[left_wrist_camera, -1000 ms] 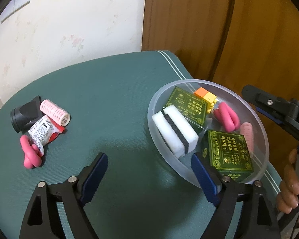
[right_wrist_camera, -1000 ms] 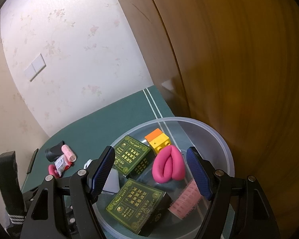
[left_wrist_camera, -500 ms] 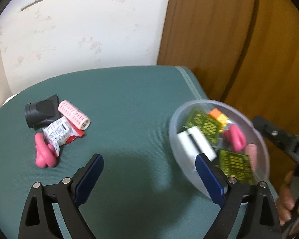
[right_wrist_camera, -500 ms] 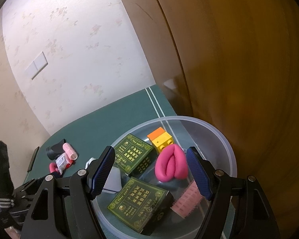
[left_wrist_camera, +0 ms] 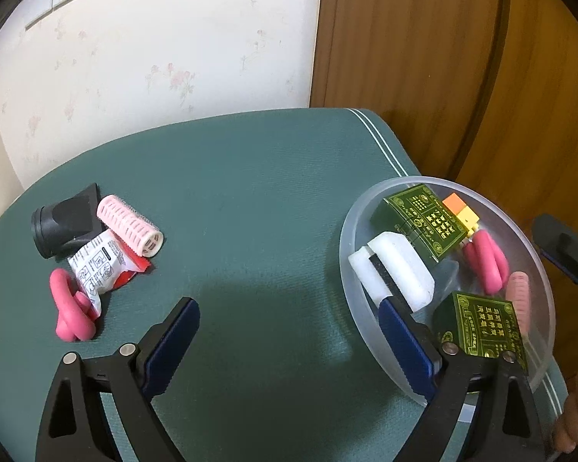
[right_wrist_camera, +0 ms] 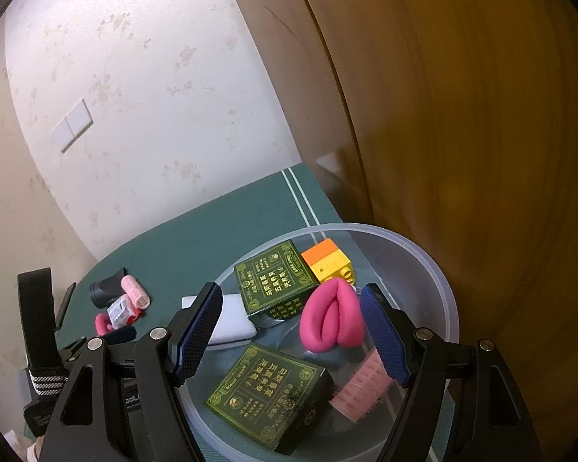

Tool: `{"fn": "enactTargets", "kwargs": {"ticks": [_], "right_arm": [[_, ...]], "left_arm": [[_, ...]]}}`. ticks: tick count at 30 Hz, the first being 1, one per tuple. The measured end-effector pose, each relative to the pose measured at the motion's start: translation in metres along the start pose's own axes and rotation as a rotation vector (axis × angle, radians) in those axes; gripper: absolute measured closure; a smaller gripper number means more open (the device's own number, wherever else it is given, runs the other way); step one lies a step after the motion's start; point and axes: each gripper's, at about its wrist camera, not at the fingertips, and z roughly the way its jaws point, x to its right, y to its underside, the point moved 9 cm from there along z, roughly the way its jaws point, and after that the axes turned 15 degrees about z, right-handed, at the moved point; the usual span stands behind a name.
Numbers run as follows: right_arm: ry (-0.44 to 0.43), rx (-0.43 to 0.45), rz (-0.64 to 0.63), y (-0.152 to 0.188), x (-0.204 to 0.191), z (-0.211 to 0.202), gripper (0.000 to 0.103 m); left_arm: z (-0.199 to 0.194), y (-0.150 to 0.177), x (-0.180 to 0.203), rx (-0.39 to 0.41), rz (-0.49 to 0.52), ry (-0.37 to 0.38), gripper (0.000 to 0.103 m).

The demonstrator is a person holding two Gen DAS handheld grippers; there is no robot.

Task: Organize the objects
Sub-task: 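Move both grippers back from the bowl toward the remaining items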

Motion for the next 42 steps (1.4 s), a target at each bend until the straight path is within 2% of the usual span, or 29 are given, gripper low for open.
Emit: {"fn": "enactTargets", "kwargs": {"ticks": [7,19,42], "right_arm": [[-0.003,0.011,0.007,-0.003,-0.001,-0.002,0.028],[0.015,0.019,-0.014,-0.004,-0.001,0.005,0.028],[0.059,0.071,-0.129,0.007,-0.01,0.005,0.028]], "left_arm": [[-0.013,0.004,0.004,0.008,0.006,0.016,0.004],[-0.032,0.016,-0.016,0.013,0.008,-0.069,0.001],[-0.061,0.068,-0.117,0.004,-0.177,-0.19,0.001]]}}
